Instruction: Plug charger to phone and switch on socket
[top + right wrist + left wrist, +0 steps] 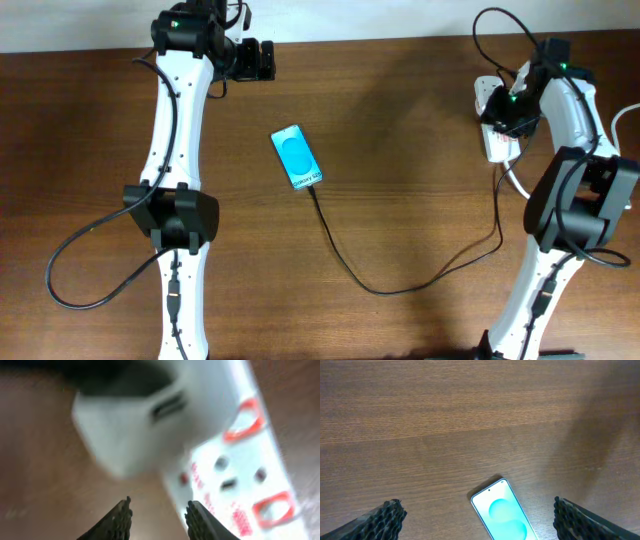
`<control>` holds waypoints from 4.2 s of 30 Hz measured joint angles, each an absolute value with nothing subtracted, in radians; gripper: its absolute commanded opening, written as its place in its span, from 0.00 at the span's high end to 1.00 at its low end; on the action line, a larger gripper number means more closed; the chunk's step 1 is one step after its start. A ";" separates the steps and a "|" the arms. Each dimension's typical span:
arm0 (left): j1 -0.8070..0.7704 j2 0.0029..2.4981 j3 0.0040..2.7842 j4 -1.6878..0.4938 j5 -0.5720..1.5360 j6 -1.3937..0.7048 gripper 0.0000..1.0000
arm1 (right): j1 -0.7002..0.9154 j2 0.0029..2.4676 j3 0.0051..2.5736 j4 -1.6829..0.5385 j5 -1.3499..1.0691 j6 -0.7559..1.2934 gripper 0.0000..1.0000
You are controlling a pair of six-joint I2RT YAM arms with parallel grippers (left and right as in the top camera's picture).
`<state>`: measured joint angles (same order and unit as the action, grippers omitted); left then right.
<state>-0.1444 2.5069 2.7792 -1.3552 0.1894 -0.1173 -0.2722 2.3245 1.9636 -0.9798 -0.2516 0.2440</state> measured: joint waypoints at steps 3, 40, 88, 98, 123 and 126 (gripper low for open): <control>-0.144 2.507 2.779 -1.355 0.189 -0.117 0.01 | -0.260 2.270 1.964 -1.018 -0.284 0.244 0.61; -0.144 2.507 2.779 -1.358 0.189 -0.117 0.01 | -0.090 1.192 1.980 -1.575 -0.197 -0.068 0.02; -0.152 2.494 2.759 -1.216 0.093 -0.070 0.01 | -0.090 0.015 0.010 -0.057 -0.167 -0.112 0.02; -0.131 1.695 1.828 -0.607 0.123 0.084 0.01 | -0.090 0.015 0.010 -0.057 -0.168 -0.112 0.02; 0.033 0.334 0.098 0.141 0.122 0.154 0.01 | -0.090 0.014 0.010 -0.056 -0.176 -0.112 0.02; 0.032 0.223 0.019 0.073 0.115 0.161 0.01 | -0.090 0.014 0.010 -0.057 -0.176 -0.112 0.02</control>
